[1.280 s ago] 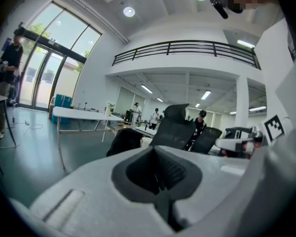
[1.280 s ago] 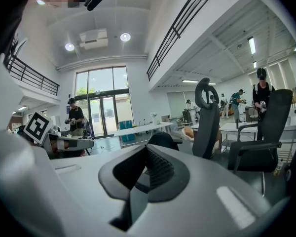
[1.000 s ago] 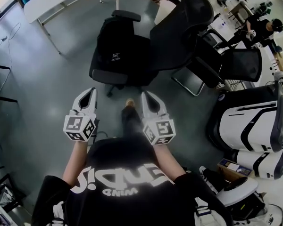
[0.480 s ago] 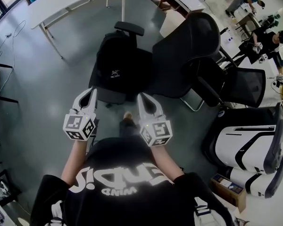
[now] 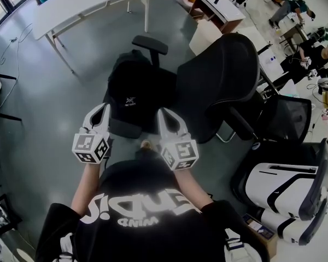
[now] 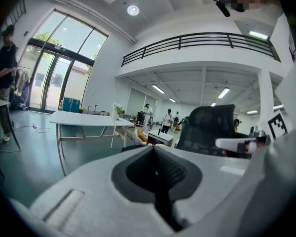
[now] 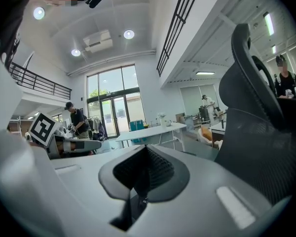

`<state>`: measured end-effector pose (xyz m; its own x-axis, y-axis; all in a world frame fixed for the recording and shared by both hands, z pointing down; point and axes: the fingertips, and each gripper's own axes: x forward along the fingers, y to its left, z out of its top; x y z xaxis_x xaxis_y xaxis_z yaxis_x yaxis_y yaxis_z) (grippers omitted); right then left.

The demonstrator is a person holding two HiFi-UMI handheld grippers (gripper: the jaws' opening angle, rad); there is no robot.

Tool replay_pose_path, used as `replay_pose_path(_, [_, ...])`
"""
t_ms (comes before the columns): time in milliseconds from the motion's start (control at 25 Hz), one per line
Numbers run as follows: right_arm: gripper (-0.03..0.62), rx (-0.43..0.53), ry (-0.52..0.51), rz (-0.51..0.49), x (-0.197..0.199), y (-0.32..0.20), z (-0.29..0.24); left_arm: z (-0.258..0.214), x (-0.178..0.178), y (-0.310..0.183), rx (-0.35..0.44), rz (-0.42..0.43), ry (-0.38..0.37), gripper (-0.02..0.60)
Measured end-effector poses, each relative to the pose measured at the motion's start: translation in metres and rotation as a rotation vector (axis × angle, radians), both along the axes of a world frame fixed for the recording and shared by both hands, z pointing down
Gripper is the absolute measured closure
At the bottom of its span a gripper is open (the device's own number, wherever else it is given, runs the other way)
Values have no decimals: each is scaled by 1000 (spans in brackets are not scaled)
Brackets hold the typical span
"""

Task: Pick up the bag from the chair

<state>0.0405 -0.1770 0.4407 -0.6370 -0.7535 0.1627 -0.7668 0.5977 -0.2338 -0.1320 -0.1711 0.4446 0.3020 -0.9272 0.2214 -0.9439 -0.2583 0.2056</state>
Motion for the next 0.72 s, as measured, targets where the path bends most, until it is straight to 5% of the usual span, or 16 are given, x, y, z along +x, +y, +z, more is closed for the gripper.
replay_pose_path(720, [592,-15,12,21,-7,-73,9,-11,-10,-80,22,23,14,581])
